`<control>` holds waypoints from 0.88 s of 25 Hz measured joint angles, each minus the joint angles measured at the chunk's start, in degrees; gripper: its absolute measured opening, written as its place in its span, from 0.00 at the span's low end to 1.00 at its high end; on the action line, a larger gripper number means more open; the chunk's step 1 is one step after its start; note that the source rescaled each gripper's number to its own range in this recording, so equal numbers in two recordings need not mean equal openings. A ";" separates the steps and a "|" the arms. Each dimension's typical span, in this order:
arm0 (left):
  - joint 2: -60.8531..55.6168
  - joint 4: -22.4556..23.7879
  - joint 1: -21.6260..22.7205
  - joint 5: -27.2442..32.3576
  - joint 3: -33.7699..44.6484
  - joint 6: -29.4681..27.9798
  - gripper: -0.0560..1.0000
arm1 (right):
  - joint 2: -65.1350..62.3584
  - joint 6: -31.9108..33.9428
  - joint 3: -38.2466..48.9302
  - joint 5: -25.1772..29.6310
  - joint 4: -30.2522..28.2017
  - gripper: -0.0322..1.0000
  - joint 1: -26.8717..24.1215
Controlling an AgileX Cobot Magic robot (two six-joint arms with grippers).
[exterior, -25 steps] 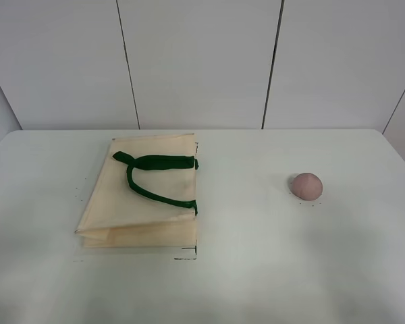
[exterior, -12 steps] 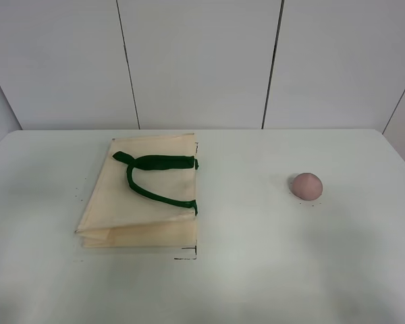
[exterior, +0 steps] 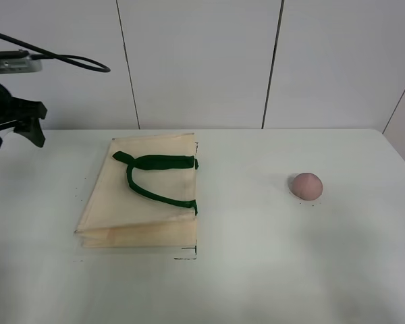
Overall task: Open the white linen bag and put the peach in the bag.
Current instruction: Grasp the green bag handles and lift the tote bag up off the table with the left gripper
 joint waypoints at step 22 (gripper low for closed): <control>35.99 -1.22 -19.43 -0.26 -25.03 -16.37 1.00 | 0.00 0.00 0.00 0.00 0.00 1.00 0.00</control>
